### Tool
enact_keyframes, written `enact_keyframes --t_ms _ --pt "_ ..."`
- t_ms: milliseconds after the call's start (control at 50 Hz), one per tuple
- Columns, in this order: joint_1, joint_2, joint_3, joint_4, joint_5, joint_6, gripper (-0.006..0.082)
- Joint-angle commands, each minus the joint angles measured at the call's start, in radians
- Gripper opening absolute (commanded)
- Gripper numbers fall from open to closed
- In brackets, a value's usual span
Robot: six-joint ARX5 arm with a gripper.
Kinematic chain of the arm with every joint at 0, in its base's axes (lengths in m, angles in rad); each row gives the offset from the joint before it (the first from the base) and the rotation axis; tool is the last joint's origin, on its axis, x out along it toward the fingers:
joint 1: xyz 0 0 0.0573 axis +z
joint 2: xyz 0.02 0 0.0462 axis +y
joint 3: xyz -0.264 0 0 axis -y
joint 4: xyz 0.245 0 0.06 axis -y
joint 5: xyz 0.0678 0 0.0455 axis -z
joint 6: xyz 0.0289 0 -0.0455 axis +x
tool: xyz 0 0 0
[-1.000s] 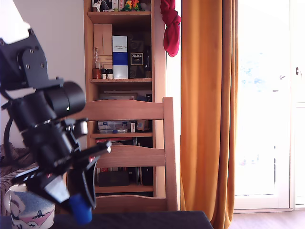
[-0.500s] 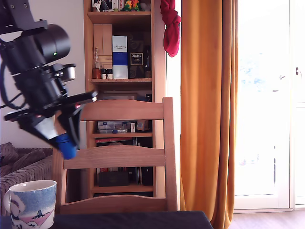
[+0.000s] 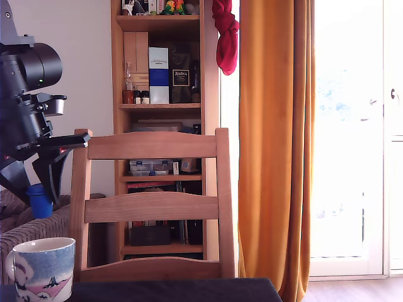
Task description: Pick the blue coffee capsule and place it inside the blue coffee cup
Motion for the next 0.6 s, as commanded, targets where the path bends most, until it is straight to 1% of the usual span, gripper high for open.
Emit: enact_keyframes --t_ms 0,360,580 --pt "0.009 0.013 -0.008 0.006 -0.004 0.011 0.0211" --pt "0.023 0.106 -0.008 0.047 -0.002 0.018 0.0211" --pt "0.022 0.173 -0.008 0.063 0.021 0.018 0.0211"
